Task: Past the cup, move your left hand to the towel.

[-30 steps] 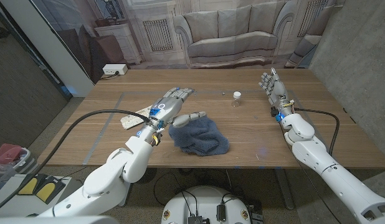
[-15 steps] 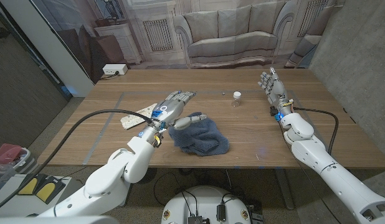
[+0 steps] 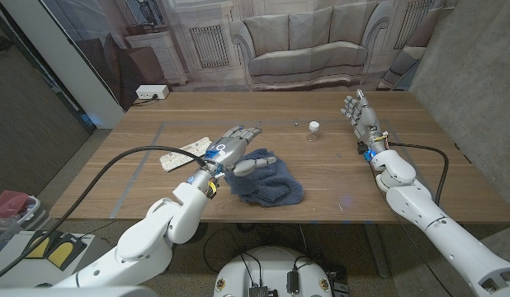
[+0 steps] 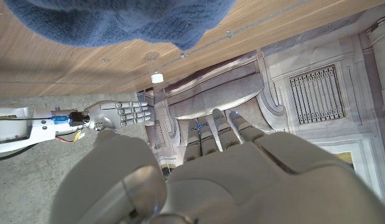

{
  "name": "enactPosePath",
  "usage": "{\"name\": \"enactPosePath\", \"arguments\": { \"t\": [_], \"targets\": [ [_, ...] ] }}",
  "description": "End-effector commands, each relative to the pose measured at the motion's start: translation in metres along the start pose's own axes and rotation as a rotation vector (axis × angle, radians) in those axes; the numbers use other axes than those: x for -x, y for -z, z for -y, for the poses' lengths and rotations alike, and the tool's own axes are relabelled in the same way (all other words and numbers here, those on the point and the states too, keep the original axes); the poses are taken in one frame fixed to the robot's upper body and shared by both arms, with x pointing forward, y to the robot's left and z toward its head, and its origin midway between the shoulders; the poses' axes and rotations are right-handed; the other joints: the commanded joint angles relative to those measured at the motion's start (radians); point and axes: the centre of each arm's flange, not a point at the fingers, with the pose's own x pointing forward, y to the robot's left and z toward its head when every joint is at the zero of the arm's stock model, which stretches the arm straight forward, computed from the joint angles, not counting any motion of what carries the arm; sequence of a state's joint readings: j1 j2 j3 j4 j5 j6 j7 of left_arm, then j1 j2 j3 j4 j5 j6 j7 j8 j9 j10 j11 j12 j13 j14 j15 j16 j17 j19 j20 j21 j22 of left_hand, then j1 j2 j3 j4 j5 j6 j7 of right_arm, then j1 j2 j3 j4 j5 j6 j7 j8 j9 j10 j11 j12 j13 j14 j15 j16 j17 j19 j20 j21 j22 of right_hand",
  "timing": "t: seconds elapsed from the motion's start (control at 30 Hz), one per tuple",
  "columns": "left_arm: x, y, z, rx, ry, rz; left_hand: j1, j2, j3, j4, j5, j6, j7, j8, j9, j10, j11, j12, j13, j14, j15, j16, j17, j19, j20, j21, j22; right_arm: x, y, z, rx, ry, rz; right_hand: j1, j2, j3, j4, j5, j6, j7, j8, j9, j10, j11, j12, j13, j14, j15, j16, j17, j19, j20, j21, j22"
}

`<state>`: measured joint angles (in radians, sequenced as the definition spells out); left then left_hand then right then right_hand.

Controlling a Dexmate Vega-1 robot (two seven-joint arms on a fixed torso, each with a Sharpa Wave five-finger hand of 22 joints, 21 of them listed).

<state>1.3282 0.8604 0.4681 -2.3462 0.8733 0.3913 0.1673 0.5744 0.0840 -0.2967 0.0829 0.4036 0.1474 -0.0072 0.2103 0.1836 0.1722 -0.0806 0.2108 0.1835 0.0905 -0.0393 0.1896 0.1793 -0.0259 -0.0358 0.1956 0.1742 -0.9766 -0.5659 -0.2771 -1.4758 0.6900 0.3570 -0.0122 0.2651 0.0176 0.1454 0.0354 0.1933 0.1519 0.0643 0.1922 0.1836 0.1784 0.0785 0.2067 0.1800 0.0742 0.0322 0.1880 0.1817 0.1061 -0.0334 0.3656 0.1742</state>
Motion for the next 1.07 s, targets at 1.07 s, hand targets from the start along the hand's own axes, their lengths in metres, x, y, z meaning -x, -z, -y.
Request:
{"name": "enactPosePath", "arguments": {
  "t": [1.07],
  "targets": [
    [-0.001,-0.001,0.028,0.022,0.057,-0.015,0.007,0.009,-0.012,0.002,0.006,0.006,-0.015,-0.005,0.003,0.003,-0.009,-0.005,0.006,0.003,-0.032,-0.001,0.002,-0.016,-0.007,-0.001,0.004,-0.002,-0.003,-0.008,0.019,-0.014,-0.011,0.005,0.008,-0.005,-0.004,0.004,0.007,-0.003,0.003,0.004,0.008,-0.004,0.005,0.005,0.008,0.000,0.002,0.003,0.012,-0.026,-0.013,0.004]
  ]
}}
